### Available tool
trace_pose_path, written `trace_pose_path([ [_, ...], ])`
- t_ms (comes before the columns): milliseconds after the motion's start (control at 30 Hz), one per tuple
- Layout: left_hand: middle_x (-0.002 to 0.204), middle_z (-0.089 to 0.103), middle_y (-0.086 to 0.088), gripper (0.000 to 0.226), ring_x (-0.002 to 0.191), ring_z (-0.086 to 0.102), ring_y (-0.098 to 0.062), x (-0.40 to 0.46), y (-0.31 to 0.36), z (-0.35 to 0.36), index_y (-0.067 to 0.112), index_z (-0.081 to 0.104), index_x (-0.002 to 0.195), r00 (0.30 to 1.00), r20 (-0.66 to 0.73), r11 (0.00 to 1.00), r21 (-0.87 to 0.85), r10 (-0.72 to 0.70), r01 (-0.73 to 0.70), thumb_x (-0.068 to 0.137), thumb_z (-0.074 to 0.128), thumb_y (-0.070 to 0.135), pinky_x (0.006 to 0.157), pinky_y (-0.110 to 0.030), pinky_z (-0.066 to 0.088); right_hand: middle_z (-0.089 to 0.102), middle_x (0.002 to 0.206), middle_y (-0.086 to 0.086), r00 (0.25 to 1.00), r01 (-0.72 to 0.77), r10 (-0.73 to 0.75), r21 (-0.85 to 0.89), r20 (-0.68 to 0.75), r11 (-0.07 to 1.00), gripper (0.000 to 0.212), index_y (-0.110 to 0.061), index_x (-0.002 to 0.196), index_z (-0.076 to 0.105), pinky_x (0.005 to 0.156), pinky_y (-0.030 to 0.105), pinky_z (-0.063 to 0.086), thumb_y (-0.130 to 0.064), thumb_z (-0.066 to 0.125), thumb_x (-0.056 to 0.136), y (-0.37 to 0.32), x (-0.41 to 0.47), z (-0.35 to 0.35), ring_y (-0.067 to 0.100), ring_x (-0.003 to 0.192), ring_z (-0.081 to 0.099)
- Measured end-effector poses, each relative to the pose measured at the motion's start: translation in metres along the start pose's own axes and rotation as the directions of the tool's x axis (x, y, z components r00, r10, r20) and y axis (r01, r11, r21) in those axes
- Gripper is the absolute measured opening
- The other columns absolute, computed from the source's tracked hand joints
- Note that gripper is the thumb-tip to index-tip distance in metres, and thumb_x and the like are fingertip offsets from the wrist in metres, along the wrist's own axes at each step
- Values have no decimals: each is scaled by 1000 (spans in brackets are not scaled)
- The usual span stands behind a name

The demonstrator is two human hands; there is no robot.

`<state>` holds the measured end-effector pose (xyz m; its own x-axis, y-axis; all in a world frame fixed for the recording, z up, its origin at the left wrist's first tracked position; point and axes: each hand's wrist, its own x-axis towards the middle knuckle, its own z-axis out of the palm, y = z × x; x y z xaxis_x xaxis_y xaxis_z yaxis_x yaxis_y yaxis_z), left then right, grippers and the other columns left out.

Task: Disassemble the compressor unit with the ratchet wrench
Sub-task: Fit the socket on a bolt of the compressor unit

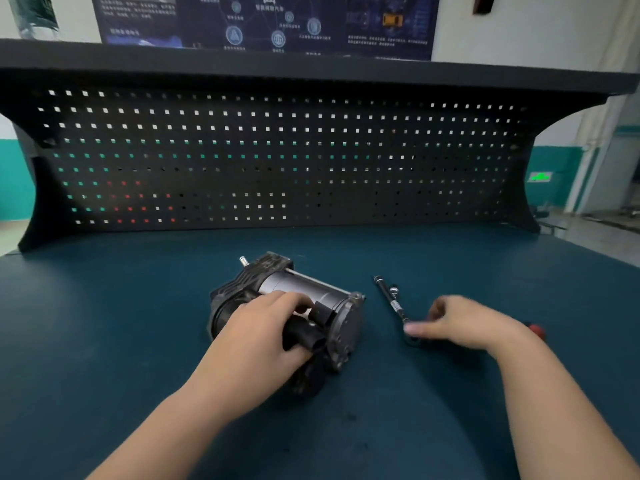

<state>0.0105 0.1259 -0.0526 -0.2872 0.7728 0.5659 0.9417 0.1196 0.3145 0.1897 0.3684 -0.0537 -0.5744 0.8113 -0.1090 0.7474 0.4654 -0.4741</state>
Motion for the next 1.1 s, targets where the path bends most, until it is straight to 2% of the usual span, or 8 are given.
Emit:
trace_pose_path([
  [133, 88, 54, 26, 25, 87, 49, 3, 4, -13, 3, 37, 60, 95, 996, -35, 997, -5, -76, 76, 74, 70, 28, 71, -6, 36, 61, 97, -7, 991, 14, 9, -173, 133, 985, 47, -27, 90, 56, 86, 32, 47, -56, 81, 63, 1, 1, 4, 15, 95, 57],
  [267, 90, 56, 28, 25, 86, 50, 10, 7, -31, -4, 36, 64, 96, 988, -37, 988, -41, -148, 147, 73, 75, 29, 71, -4, 36, 63, 95, -9, 993, 79, -66, -140, 98, 987, 31, -30, 83, 58, 99, 45, 40, -49, 79, 70, 3, 4, 7, 17, 98, 58],
  [433, 107, 51, 31, 45, 102, 47, 13, 8, -43, -14, 40, 59, 111, 990, 94, 989, -87, -108, 116, 70, 77, 39, 82, -2, 34, 62, 86, -7, 987, 159, -160, 6, 19, 987, 25, -30, 78, 58, 91, 41, 43, -45, 77, 74, 4, 3, 4, 17, 86, 57],
  [533, 136, 30, 23, 92, 128, 26, 3, 6, -51, -20, 41, 28, 141, 957, 258, 988, -37, -133, 148, 65, 79, 47, 102, -11, 22, 63, 81, -8, 967, 245, -235, 100, -96, 965, 20, -29, 78, 58, 88, 40, 43, -40, 75, 79, 0, 2, 3, 18, 84, 57],
  [600, 144, 15, 20, 117, 134, 15, -4, 3, -58, -26, 47, 1, 144, 914, 348, 974, -11, -208, 226, 60, 82, 46, 110, -23, 21, 63, 81, -10, 956, 277, -264, 102, -124, 955, 17, -33, 77, 57, 92, 45, 40, -38, 72, 82, -4, 0, 3, 18, 86, 57],
  [800, 152, 8, 15, 131, 136, 7, -7, -2, -62, -25, 46, -16, 142, 899, 372, 972, 98, -233, 212, 57, 84, 42, 113, -33, 21, 60, 75, -6, 874, 430, -388, 96, -292, 898, 22, -41, 77, 52, 88, 46, 40, -33, 72, 82, -18, -6, -1, 21, 80, 52],
  [933, 151, 14, 16, 123, 136, 9, -6, -1, -63, -29, 43, -6, 145, 891, 376, 967, 116, -253, 225, 60, 83, 40, 113, -37, 23, 58, 76, 3, 709, 650, -464, 236, -532, 722, 12, -34, 87, 57, 71, 32, 37, -28, 67, 87, -22, -9, -12, 19, 73, 48],
  [1100, 142, 39, 11, 75, 127, 36, -6, 3, -67, -41, 31, 33, 143, 921, 312, 973, 79, -232, 219, 77, 56, 3, 94, -4, 25, 48, 68, -18, 599, 800, -347, 516, -722, 307, 23, -35, 80, 55, 48, 16, 41, -57, 62, 79, -41, -30, -14, 0, 62, 46],
])
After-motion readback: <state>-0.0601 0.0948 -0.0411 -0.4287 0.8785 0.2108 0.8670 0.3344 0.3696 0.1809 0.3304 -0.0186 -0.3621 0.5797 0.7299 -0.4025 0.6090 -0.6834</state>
